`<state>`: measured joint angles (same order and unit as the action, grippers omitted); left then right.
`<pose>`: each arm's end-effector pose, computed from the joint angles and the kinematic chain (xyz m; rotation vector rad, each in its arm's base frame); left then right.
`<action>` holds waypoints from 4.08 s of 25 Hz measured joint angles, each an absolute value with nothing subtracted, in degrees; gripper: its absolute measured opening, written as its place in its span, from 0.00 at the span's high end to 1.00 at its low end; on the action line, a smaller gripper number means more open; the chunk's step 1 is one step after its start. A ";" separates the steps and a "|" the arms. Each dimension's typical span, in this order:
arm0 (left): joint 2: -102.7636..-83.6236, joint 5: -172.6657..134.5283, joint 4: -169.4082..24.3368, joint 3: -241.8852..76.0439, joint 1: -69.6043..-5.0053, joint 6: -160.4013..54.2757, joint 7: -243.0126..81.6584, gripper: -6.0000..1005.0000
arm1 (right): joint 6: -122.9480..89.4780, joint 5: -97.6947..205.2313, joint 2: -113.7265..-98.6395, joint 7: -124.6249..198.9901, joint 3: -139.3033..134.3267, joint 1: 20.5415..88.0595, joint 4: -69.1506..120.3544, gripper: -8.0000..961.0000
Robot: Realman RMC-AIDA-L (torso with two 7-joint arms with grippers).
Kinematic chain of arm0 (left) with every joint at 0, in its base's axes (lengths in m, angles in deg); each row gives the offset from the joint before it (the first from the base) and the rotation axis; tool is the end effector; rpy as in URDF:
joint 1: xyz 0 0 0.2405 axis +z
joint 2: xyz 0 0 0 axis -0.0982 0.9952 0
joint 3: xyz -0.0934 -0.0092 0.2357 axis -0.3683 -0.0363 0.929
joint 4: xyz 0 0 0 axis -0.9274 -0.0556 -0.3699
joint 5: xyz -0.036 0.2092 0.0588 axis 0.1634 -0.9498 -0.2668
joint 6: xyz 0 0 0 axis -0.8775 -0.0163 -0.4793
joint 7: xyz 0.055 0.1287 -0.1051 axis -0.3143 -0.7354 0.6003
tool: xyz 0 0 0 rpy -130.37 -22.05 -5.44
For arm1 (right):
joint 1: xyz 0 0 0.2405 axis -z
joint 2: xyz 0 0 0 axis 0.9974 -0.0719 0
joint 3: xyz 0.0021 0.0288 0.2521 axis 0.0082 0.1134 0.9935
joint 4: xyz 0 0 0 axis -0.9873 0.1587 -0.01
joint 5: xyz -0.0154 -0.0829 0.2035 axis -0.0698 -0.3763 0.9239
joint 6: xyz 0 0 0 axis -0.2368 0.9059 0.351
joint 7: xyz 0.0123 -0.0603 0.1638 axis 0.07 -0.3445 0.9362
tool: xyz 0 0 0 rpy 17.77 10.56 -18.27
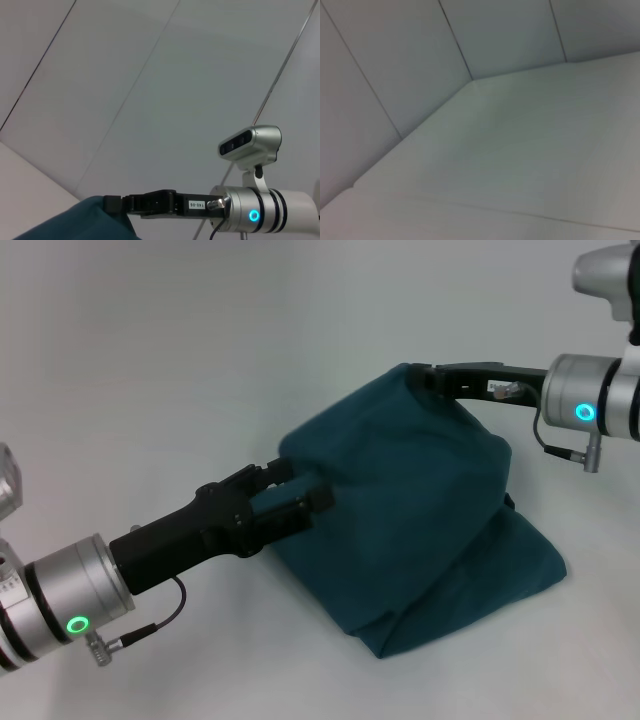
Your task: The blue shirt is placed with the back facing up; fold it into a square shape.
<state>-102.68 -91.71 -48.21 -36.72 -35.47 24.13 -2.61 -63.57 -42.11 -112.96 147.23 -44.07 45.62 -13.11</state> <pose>-0.1980 0.3450 -0.0690 -2.4768 -0.8687 -1.2851 0.2096 0.4694 -0.0052 -2.2282 1.0641 0.6574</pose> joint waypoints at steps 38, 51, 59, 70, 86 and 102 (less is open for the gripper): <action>-102.56 -91.71 -48.38 -36.19 -36.31 21.93 -2.52 0.10 | -65.38 -24.51 -110.48 134.74 -35.74 59.52 -7.11 0.85; -102.56 -91.71 -48.52 -36.18 -36.40 22.15 -1.78 0.10 | -83.31 -37.71 -100.23 162.90 -35.56 59.06 -6.78 0.29; -102.56 -91.71 -48.55 -36.18 -36.38 22.23 -1.51 0.10 | -85.91 -42.52 -99.67 166.46 -35.41 57.18 -6.61 0.21; -102.64 -91.71 -49.15 -36.31 -36.14 21.89 -1.71 0.10 | -83.38 -47.89 -101.33 166.61 -36.08 55.10 -6.04 0.21; -102.65 -91.71 -49.16 -36.55 -35.87 21.84 -1.87 0.10 | -78.33 -49.82 -102.46 166.43 -37.39 52.55 -2.29 0.22; -102.65 -91.71 -49.16 -36.62 -35.70 21.91 -1.99 0.10 | -77.94 -47.06 -105.18 161.43 -36.43 52.89 -2.65 0.63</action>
